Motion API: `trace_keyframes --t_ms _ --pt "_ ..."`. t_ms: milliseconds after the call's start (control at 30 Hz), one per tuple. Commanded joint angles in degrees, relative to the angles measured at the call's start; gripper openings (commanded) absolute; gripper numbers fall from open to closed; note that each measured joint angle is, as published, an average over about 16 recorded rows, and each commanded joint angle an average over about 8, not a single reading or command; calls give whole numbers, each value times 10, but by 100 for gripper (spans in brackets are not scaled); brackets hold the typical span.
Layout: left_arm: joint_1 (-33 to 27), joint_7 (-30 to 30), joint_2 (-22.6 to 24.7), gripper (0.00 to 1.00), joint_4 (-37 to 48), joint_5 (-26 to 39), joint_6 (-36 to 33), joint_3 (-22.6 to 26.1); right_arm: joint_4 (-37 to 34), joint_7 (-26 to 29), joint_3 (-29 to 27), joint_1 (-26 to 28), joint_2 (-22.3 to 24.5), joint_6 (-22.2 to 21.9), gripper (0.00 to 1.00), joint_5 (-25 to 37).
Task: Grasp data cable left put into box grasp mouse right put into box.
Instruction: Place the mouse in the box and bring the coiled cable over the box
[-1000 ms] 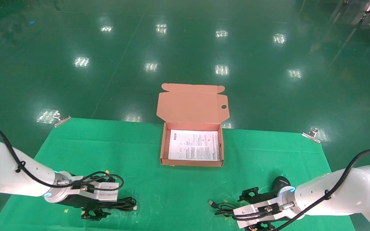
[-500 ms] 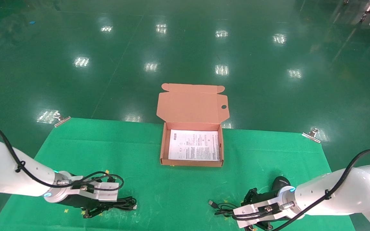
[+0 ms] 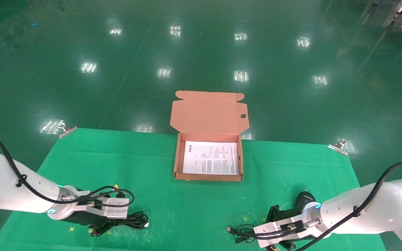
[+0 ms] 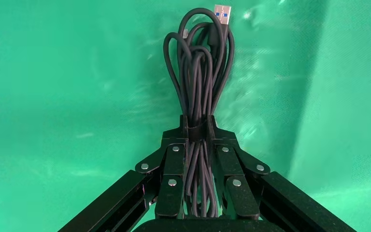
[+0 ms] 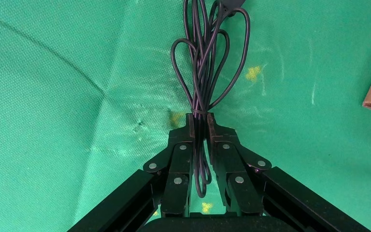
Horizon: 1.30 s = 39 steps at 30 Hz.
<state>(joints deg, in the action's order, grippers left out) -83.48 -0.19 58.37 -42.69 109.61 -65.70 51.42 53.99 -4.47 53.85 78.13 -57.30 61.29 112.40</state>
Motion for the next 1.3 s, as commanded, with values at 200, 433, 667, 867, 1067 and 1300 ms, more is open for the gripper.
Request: trace_keyframes --t_ms 200,433,667,867,1067,1300 --pt "-19 -9 -43 0 -66 -12 -7 -17 38 62 -35 27 46 -8 0 -14" --pt "-42 -33 -71 0 -137 -15 21 -43 105 137 -91 72 99 -53 0 -19" --pt "-71 -58 -57 0 -173 -7 67 -63 112 156 -123 128 72 -94 0 -30" --pt "-98 -73 -25 0 -183 27 113 -69 64 121 -133 173 12 -122 0 -51" --pt "-118 -79 9 0 -189 73 154 -65 -1 63 -138 210 -50 -144 0 -77" --pt "-133 -91 24 0 -193 93 179 -70 -73 -8 -145 250 -104 -148 0 -111"
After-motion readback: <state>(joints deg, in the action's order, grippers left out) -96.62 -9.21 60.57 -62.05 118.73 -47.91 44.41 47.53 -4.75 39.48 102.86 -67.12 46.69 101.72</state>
